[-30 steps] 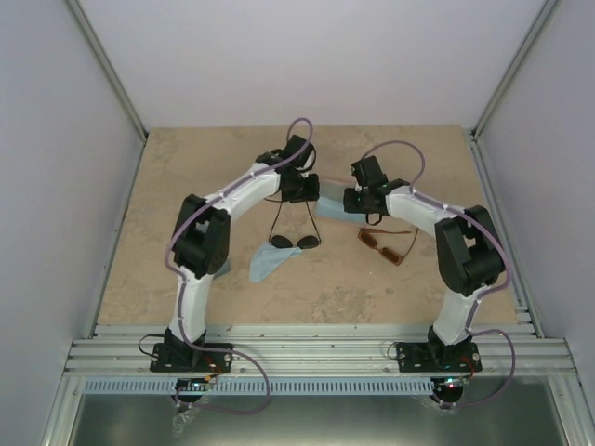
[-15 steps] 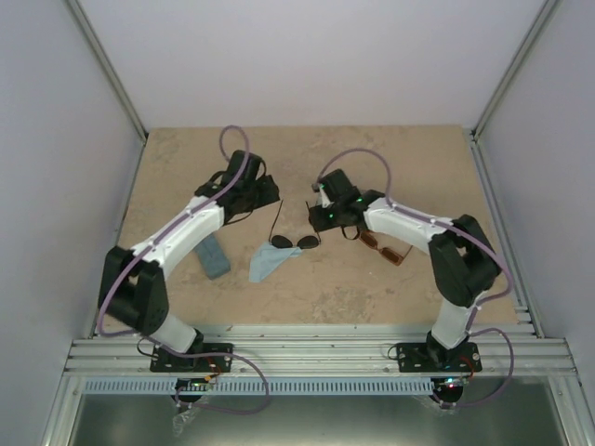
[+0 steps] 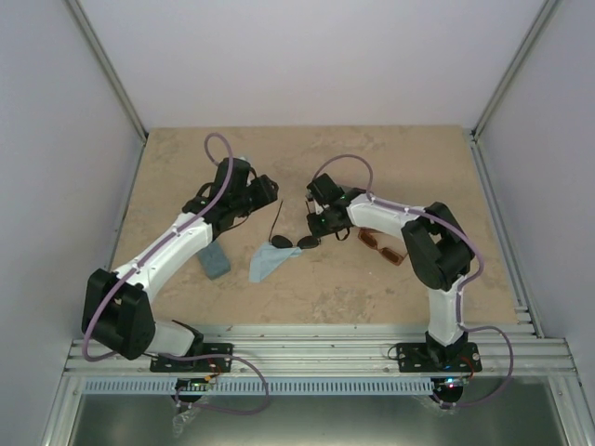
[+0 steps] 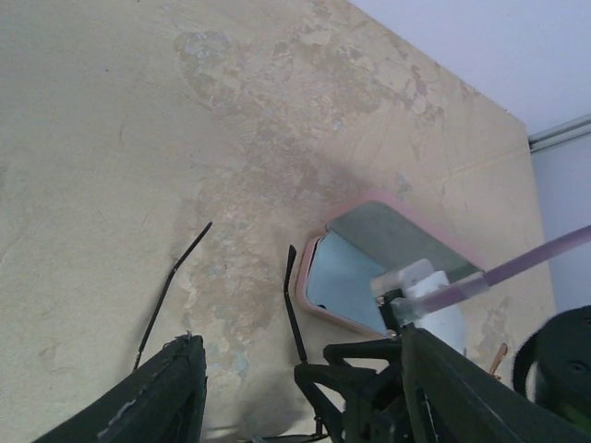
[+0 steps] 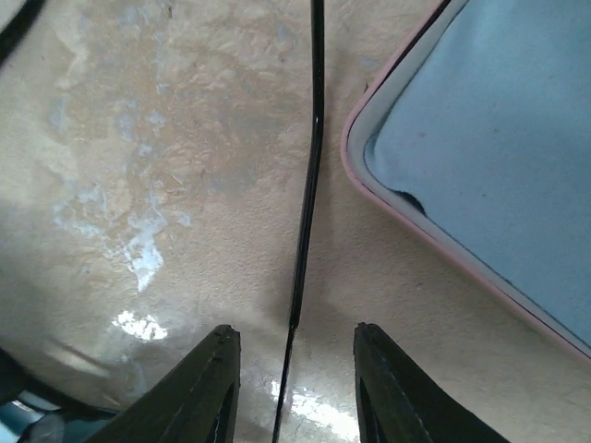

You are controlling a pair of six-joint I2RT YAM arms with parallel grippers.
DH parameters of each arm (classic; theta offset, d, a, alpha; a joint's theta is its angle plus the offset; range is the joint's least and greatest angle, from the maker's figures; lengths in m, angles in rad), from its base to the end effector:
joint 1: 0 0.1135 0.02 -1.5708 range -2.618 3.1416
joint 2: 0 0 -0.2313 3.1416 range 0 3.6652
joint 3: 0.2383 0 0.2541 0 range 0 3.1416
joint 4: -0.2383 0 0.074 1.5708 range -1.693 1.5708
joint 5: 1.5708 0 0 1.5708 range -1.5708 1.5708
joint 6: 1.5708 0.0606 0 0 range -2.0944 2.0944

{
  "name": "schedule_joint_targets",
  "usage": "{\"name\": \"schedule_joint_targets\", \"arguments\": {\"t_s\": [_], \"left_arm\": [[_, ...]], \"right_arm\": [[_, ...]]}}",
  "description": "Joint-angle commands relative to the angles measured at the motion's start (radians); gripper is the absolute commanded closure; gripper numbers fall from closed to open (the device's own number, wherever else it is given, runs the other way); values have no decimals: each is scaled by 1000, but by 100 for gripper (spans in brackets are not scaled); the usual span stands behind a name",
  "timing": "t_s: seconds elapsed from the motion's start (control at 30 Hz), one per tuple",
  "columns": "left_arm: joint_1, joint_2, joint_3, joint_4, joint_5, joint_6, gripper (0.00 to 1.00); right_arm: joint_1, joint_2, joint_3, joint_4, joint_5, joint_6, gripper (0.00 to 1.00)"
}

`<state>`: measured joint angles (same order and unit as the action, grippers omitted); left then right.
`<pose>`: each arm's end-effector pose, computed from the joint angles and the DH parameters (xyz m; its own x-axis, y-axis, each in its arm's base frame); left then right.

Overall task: Organize the sunglasses
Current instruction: Pick up the sunglasses from the center of the board.

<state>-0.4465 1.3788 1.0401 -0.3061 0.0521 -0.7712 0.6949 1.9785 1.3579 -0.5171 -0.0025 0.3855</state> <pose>0.3019 -0.1480 0.2342 -0.7155 -0.4292 -0.5513 -0.0417 0.8139 -0.5795 0.3102 0.2588 0.1089 -0.8871 -0.2499 -0.3880 -0.3319 0.9297 0.1599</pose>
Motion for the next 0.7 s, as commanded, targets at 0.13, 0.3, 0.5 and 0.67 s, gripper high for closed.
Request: {"name": "schedule_joint_targets", "arguments": {"t_s": [0.13,0.3,0.5,0.67], "left_arm": [[2,-18,-11,35,-3,-24,39],[3,-44,-11,22,-46,-21,38],[2,-95,-15,17,-116,-27,38],[2,-157,-40,41,-173,-38,38]], "right_arm": [[18,76,57,-82,71,5,69],[34,91,61,-90,94,-2,82],[42,101,68,-96,115,-3,96],[47,68,83,-39,159,-24,100]]}}
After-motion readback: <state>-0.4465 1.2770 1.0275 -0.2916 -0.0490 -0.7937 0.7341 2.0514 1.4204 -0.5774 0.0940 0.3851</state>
